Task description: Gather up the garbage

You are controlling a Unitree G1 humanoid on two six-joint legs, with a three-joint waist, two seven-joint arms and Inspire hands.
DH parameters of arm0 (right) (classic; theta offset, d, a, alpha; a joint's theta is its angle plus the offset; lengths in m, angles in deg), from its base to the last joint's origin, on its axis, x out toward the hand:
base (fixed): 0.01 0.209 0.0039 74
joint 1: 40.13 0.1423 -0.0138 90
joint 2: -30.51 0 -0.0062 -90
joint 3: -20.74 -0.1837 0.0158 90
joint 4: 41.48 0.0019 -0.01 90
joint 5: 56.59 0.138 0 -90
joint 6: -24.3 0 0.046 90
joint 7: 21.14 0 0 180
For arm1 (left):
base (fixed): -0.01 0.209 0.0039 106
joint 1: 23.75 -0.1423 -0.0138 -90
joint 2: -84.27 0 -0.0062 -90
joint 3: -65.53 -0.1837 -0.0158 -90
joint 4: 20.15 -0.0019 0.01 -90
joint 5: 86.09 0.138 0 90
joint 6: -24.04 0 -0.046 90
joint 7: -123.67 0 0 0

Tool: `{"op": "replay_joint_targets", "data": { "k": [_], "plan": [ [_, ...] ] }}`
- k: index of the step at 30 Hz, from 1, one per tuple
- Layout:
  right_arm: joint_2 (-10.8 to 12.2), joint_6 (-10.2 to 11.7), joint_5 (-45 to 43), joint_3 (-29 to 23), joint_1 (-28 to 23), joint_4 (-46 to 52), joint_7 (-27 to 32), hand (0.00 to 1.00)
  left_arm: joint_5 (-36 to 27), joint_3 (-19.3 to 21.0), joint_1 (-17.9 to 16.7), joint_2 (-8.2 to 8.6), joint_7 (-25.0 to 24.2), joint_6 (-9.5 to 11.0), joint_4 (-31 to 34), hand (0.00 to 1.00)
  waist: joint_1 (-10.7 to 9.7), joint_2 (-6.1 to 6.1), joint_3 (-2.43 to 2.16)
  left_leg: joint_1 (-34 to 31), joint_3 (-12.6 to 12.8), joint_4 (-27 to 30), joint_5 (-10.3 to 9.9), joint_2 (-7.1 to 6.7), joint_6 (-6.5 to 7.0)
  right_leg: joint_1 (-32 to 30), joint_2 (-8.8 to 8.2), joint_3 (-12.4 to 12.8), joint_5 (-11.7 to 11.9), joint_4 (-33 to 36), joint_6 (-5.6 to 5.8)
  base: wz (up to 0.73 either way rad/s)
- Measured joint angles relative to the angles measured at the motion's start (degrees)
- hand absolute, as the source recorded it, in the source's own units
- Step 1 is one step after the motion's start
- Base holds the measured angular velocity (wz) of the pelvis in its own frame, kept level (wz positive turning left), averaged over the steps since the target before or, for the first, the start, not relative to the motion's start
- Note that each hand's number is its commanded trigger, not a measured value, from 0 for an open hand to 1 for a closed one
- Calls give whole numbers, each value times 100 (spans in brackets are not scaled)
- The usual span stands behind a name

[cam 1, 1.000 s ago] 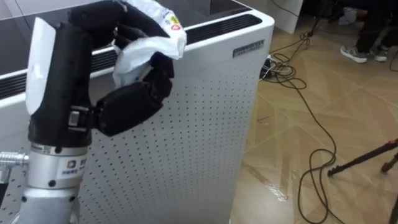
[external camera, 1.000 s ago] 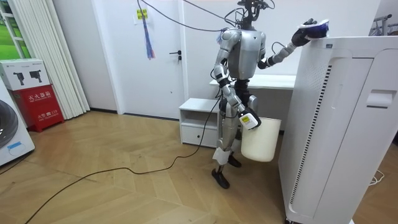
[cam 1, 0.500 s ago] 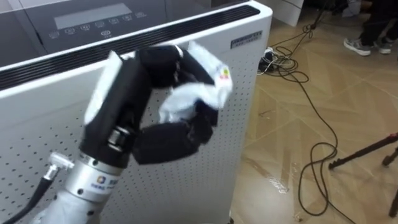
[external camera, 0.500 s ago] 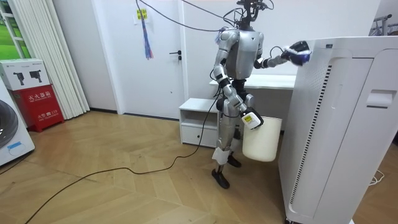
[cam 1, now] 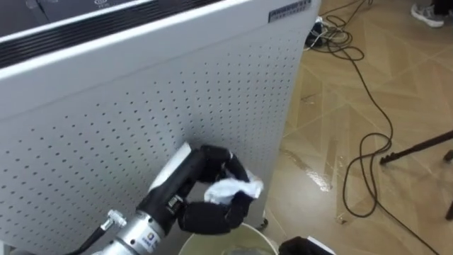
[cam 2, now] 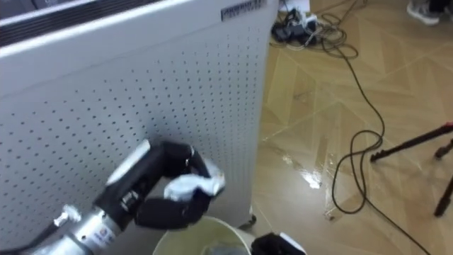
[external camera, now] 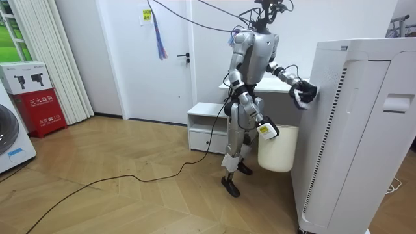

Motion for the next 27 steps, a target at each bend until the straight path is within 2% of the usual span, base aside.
{"op": "replay_joint_targets", "data": {
  "k": [4,11,12,13,14,15,16,17,20,21,22,23,24,25,26,27],
  "plan": [
    [-9,-9,90,83,359,-364,0,100,-2,-139,5,21,-199,-14,-404,100,4,-29,19,-212,-20,44,0,1,0,-182,-18,-11,1,8,-1,0],
    [-34,-8,141,168,460,-378,3,100,116,-234,-8,23,-494,-92,-668,100,1,-47,37,-340,-125,42,1,2,-2,-258,-13,-131,0,-15,-1,8],
    [-32,-8,141,168,467,-377,4,100,117,-235,-9,24,-524,-92,-669,89,4,-47,37,-363,-130,41,2,2,-3,-274,-13,-138,0,-16,-1,5],
    [-34,-8,142,167,467,-378,5,100,116,-235,-12,23,-561,-92,-676,67,4,-47,37,-381,-133,42,3,3,-4,-288,-13,-142,0,-19,-1,0],
    [-34,-8,142,168,466,-378,5,100,117,-236,-17,24,-573,-92,-687,56,4,-47,37,-385,-134,42,3,4,-4,-292,-12,-142,0,-19,-1,0],
    [-32,-8,142,168,463,-378,4,100,116,-241,-22,31,-595,-92,-745,36,-1,-47,37,-385,-136,44,3,4,-4,-293,-12,-143,0,-20,-1,0],
    [-32,-8,142,168,463,-378,4,100,116,-248,-24,31,-602,-92,-784,22,-8,-47,37,-385,-137,45,3,8,-4,-292,-13,-144,0,-20,-1,0],
    [-36,-8,157,167,461,-379,5,100,115,-273,-27,30,-614,-93,-859,0,-20,-47,37,-385,-138,45,3,10,-4,-289,-15,-145,0,-20,-1,0],
    [-26,-4,185,168,463,-456,34,100,109,-360,-24,37,-702,-101,-1169,0,-79,-52,40,-439,-95,194,2,5,-4,-230,-78,-83,1,-38,-1,14],
    [-18,-4,198,169,465,-556,51,100,108,-404,-33,34,-751,-133,-1273,0,-128,-79,60,-596,-6,528,1,-10,-7,-136,-140,116,2,-97,-1,50],
    [36,-5,223,164,447,-628,75,100,107,-446,-23,28,-806,-187,-1298,0,-176,-151,125,-968,122,1076,-73,-64,-58,-59,-263,559,6,-169,8,62],
    [13,-4,248,149,431,-639,90,100,105,-462,-5,37,-836,-192,-1297,0,-200,-181,142,-1086,66,826,-22,-97,-78,-57,-292,757,19,-194,33,74],
    [-105,-4,295,116,428,-699,98,100,104,-576,101,19,-876,-180,-1274,0,-215,-129,115,-1287,113,187,512,-20,100,-199,-296,787,-22,-91,148,36],
    [-84,-58,325,96,434,-742,112,100,105,-656,148,33,-882,-197,-1298,0,-29,-219,102,-1268,366,103,634,-31,110,-379,-347,602,-53,21,254,16],
    [-71,-67,325,96,434,-752,113,100,106,-687,140,28,-892,-197,-1305,0,23,-243,105,-1266,377,105,633,-43,112,-395,-377,445,-58,-2,261,-20],
    [-67,-73,318,101,437,-759,91,100,107,-735,121,39,-903,-203,-1341,0,104,-248,102,-1244,364,117,632,-77,113,-383,-405,161,-59,-15,260,-16]
  ]
}}
